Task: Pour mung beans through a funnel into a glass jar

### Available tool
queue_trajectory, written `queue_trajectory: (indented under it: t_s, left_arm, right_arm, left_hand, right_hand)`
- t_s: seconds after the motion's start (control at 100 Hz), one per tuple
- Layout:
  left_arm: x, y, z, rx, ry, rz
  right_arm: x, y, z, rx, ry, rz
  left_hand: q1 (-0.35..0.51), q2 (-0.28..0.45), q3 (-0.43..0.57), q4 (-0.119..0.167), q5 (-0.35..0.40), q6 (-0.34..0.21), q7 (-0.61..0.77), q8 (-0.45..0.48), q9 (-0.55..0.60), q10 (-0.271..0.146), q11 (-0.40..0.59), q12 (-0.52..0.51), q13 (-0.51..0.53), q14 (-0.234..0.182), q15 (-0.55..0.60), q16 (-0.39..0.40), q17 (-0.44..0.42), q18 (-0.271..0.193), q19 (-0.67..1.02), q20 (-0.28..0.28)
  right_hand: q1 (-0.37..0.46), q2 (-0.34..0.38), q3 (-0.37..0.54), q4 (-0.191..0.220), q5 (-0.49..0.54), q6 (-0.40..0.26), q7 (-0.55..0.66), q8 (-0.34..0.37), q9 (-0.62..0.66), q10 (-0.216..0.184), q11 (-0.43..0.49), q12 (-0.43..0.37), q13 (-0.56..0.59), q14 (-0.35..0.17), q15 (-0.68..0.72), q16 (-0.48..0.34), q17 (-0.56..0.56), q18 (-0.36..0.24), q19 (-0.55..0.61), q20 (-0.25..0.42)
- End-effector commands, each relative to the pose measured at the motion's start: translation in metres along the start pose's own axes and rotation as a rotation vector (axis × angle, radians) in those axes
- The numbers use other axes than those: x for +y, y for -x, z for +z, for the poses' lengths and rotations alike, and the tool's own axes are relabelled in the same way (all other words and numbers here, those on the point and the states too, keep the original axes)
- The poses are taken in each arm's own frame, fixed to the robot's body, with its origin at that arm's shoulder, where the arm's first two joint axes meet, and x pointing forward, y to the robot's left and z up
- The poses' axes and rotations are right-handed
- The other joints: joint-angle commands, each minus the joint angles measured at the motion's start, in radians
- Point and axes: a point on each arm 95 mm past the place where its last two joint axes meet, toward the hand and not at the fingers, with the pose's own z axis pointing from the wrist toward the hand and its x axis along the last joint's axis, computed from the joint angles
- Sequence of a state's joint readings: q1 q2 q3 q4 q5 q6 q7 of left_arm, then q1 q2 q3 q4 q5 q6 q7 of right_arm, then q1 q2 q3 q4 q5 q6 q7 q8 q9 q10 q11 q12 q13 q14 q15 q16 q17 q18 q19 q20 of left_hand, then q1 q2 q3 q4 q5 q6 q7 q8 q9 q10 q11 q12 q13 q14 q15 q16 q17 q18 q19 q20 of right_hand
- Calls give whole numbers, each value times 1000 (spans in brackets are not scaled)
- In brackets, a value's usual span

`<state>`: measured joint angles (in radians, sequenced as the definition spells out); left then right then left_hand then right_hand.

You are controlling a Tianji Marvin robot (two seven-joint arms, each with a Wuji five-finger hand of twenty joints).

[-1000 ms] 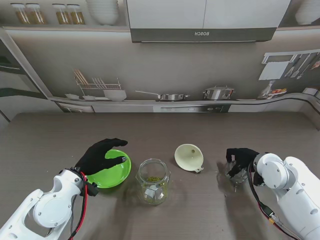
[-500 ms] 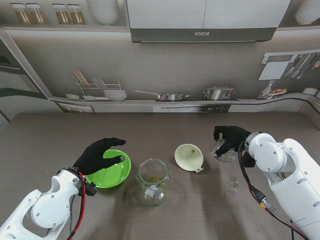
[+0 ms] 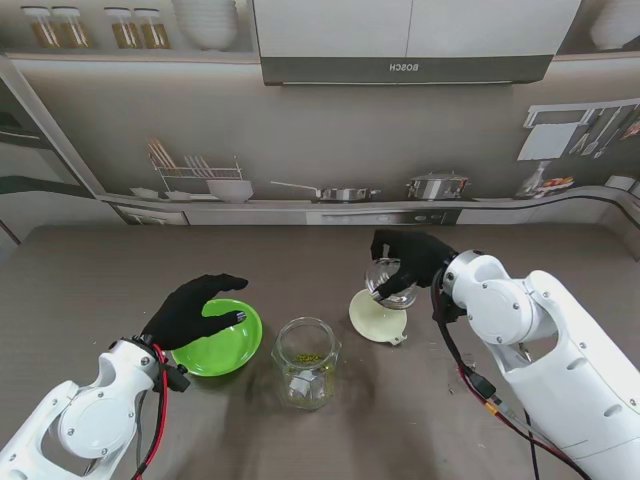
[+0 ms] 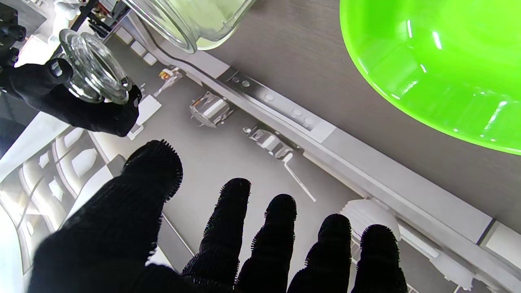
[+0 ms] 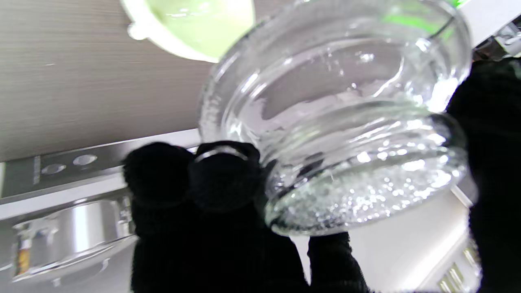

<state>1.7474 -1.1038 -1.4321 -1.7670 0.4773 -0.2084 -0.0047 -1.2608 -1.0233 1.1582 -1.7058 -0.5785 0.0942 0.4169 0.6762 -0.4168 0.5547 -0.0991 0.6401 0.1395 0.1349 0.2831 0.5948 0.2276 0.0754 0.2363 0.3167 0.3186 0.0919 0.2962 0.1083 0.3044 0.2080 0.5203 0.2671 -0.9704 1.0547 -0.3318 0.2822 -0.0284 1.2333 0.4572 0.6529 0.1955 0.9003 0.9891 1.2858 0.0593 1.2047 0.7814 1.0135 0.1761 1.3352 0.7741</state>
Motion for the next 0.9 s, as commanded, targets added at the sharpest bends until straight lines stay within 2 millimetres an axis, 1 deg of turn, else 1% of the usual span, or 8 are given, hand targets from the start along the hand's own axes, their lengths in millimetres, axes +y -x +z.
queue_trajectory:
  t_s: [0.0,0.2,0.4,0.61,0.89]
  left_arm:
    - [1,-2,-1,6,11,-3]
    - [0,-1,-2,7,5,2]
    - [-1,-1,-3,9,-1,3]
    - [-2,-1,-4,12,-9,4]
    - [-3,-1,-6,12,-18,4]
  right_arm:
    - [1,-23,3,57,9,8]
    - [-8,-50,6,129,16,38]
    - [-19,-70,9,183,14,49]
    - [-33,-84,13,225,-7,48]
    - [-53,-94,17,272,-44,38]
  left_hand:
    - [28,26,-13,34,-1,-5,-7,4,-11,-3,-9,-2,1,-18,-7,-3,-18,-39,-37,-2]
    - [28,25,-13,34,-3,-1,-8,3,-10,-1,-9,-2,1,-17,-7,-3,-17,-37,-37,-2]
    - [29,25,-12,34,-3,-4,-8,3,-9,-1,-8,-2,1,-16,-7,-3,-17,-38,-37,-2]
    - [28,25,-11,34,-3,-4,-8,3,-8,-1,-8,-2,2,-16,-7,-3,-17,-38,-37,-2]
    - [28,26,-10,34,-1,-4,-7,4,-9,-2,-9,-2,1,-17,-7,-3,-17,-38,-37,-3]
  right_hand:
    - [450,211,279,16,156,46,281,45,90,-178,297,47,38,-218,3,39,35,-36,47,-11]
    - [449,212,278,16,156,48,281,45,90,-178,297,47,38,-218,2,39,35,-34,46,-11]
    - [448,215,275,16,154,48,282,46,90,-178,297,47,38,-216,3,39,35,-34,46,-11]
    - [444,218,273,15,152,47,280,45,90,-178,297,47,38,-214,3,39,35,-34,46,-11]
    - [441,221,271,15,150,45,279,44,90,-177,291,45,38,-212,3,38,32,-34,44,-11]
